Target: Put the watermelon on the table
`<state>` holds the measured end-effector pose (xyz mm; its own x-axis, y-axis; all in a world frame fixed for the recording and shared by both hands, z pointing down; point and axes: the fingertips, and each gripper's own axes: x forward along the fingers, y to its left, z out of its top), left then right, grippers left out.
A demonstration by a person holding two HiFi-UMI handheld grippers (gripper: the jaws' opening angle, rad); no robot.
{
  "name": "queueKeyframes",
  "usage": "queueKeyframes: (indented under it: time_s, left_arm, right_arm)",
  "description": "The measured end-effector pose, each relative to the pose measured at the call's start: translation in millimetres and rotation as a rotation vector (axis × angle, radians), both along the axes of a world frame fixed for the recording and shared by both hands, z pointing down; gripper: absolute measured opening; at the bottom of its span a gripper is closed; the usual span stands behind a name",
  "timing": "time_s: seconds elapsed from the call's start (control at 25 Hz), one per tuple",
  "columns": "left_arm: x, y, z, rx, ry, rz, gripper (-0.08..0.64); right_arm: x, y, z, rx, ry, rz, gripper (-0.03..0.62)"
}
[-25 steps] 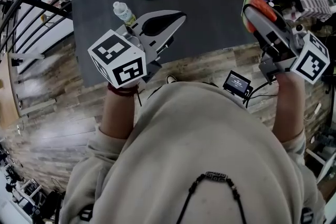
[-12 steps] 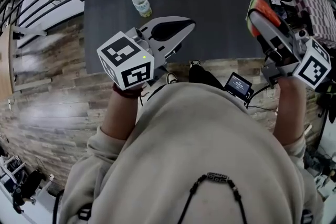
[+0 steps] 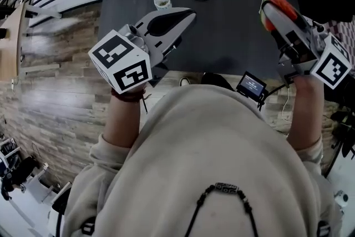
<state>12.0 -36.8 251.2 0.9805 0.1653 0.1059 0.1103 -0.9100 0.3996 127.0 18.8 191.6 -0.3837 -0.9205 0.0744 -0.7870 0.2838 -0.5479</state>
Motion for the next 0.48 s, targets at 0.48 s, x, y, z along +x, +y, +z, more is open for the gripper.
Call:
queueKeyframes:
  time_s: [0.48]
  left_arm:
    - [83.1, -12.0, 1.4, -0.010, -0.029, 0.005, 0.003]
  right_arm:
    - [79.8, -17.2, 14.6, -0.015, -0.039, 0.006, 0.199]
